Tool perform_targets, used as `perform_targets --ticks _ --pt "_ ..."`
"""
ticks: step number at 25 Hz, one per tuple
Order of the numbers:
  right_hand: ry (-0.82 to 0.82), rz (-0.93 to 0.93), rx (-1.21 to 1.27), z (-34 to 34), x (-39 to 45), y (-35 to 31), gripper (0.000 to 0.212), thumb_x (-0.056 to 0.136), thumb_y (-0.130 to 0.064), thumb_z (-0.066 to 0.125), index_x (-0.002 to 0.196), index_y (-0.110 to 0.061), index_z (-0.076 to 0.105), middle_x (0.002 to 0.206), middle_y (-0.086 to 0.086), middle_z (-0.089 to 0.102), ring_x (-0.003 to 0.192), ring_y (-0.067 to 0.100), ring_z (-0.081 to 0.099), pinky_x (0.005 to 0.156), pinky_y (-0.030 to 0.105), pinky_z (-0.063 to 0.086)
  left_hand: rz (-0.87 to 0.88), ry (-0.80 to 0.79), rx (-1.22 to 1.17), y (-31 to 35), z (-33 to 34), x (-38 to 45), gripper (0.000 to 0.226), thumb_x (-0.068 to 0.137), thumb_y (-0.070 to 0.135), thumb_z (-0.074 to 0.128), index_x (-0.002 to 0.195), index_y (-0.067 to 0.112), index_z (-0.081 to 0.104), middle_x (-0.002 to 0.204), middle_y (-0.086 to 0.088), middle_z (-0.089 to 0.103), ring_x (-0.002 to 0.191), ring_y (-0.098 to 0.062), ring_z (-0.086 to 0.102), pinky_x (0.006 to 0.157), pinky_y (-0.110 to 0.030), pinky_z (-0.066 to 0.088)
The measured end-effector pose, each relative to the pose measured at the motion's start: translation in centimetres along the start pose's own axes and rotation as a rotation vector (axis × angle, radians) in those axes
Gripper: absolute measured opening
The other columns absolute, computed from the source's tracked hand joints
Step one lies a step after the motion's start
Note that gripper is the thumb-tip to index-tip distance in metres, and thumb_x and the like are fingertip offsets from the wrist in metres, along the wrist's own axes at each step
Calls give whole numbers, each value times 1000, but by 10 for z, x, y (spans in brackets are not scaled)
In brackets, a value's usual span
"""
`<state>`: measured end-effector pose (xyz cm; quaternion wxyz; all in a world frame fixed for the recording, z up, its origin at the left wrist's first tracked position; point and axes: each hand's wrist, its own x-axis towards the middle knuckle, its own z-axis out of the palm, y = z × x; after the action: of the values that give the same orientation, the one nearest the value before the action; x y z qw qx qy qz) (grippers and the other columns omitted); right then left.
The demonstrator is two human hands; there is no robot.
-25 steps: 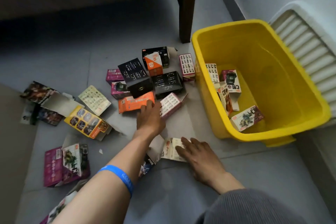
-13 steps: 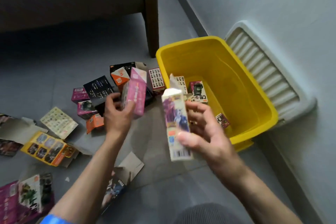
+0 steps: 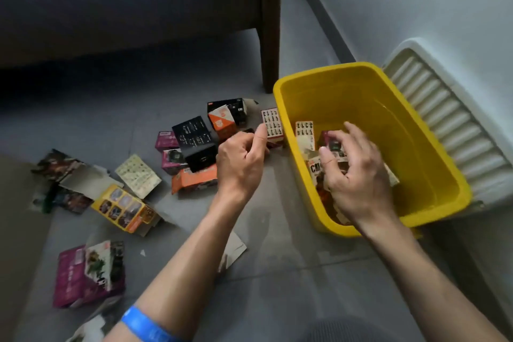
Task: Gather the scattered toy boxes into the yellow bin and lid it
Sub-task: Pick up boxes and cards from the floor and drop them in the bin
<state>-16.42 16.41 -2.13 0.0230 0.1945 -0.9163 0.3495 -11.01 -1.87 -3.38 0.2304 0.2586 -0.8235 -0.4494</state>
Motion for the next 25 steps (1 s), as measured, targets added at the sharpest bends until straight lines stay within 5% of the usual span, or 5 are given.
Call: perform_targets --ticks 5,9,13,18,25 --pt "-264 -298 15 95 -10 -56 32 92 -35 51 108 -16 70 118 6 69 112 28 59 96 41 48 -233 -110 209 -82 -45 -40 49 97 42 50 60 11 61 64 -4 63 62 -24 61 57 -39 45" --pt "-757 -448 -272 193 -3 -84 49 89 -33 57 136 -19 51 145 7 50 127 31 49 100 44 45 -277 -15 441 -152 -126 -66 35 94 35 55 63 19 55 72 -6 64 71 -26 61 60 -33 39" --pt "-779 -479 -545 259 20 -96 65 88 -24 58 147 -16 31 158 12 29 140 37 31 108 52 35 -219 15 607 -195 -179 -74 18 93 26 56 97 14 69 100 -9 69 91 -28 61 78 -39 50" --pt "-721 -505 -855 266 15 -75 66 90 -58 51 138 -14 42 135 12 52 122 33 45 96 44 39 -226 -505 1093 -226 -194 -30 81 88 19 61 155 28 16 165 -7 5 146 -33 17 107 -49 31" --pt "-784 -1 -19 179 -1 -69 61 71 -56 72 119 -24 52 113 0 67 100 23 64 82 36 51 55 -556 1293 -223 -178 3 57 81 41 60 133 23 44 133 -4 54 124 -30 43 93 -42 33"
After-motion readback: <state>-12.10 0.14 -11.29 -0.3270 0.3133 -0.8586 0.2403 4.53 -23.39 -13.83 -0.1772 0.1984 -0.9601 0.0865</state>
